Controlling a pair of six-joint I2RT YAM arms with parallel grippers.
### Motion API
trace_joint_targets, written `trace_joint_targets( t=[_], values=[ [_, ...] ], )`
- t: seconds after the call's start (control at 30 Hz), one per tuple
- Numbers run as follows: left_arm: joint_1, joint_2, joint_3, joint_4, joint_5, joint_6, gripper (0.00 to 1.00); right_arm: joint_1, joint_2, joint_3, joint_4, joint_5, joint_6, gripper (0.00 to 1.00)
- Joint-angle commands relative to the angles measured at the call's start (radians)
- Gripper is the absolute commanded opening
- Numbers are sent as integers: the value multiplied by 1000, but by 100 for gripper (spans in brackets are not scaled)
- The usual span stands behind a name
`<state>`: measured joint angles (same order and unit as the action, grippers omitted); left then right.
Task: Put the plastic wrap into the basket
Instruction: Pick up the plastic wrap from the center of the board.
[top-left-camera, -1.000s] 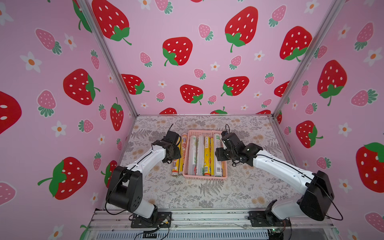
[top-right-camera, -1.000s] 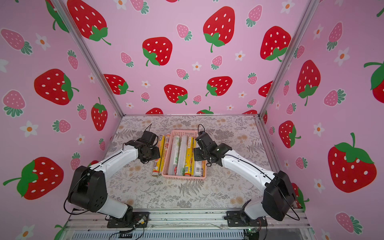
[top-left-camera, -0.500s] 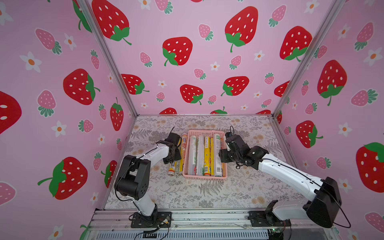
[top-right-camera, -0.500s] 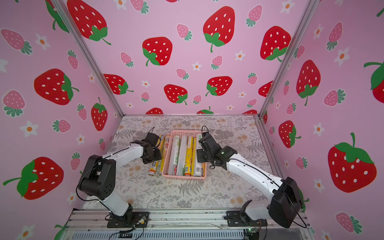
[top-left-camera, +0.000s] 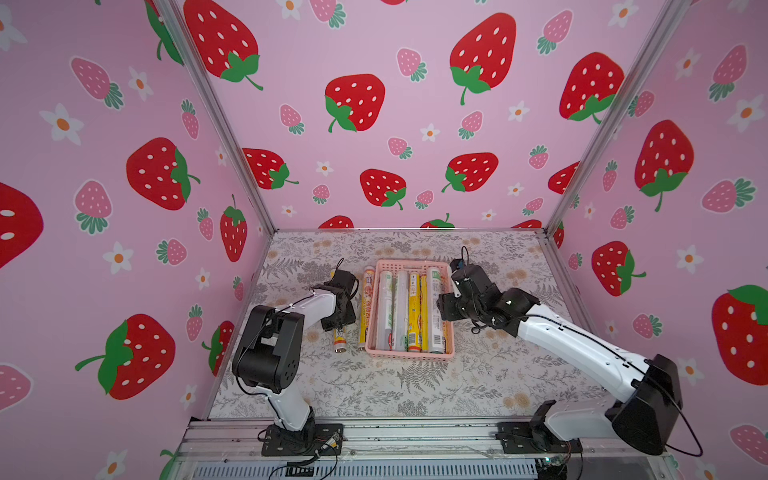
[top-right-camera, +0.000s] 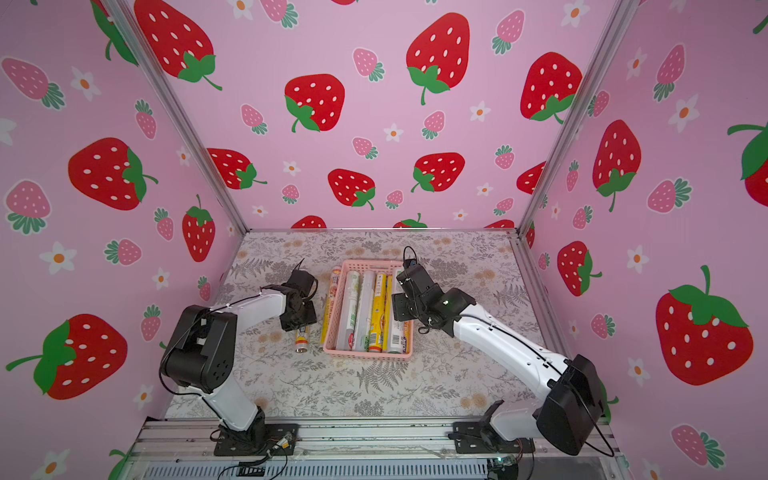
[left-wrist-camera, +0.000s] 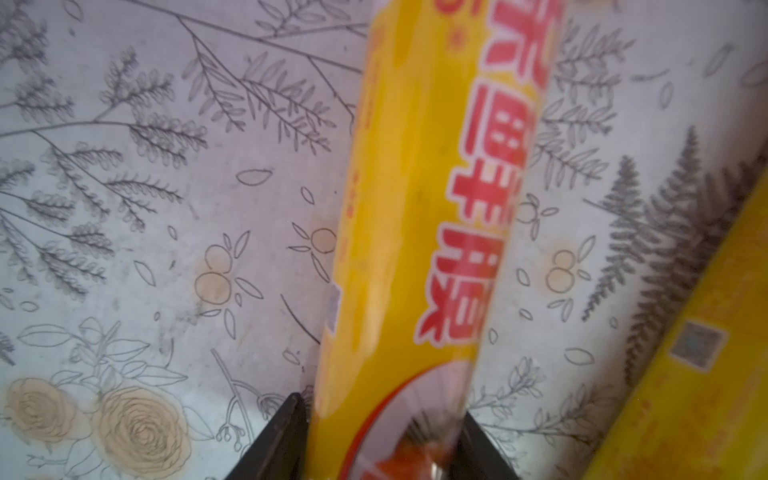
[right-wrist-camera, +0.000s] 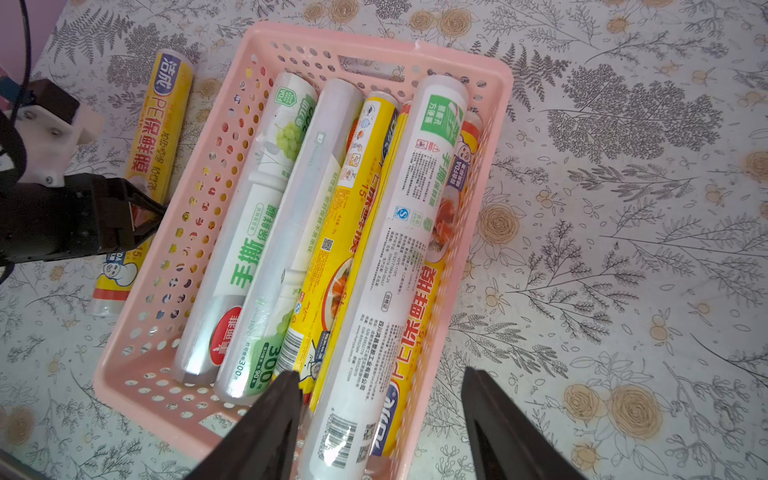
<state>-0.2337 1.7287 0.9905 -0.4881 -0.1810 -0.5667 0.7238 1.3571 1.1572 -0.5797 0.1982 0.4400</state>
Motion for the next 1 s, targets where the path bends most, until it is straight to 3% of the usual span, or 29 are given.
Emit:
trace_joint_targets(
  t=[0.0, 0.37, 0.53, 0.77, 0.97],
  values=[
    [13, -12, -36, -18, -2, 10, 48, 3, 4, 26, -20, 18, -6, 66],
    [14, -226, -17, -129, 9, -11, 46, 3, -31, 52, -2, -7, 0, 67],
    [-4, -312, 61, -227, 14, -5, 46, -5, -19, 81, 2, -24, -4, 67],
    [-165, -429, 152, -261, 25, -15, 48, -49, -47, 61, 22, -58, 9, 67],
    [-321, -380, 198, -177, 49, -56, 49, -70, -58, 23, 22, -78, 9, 67]
  ],
)
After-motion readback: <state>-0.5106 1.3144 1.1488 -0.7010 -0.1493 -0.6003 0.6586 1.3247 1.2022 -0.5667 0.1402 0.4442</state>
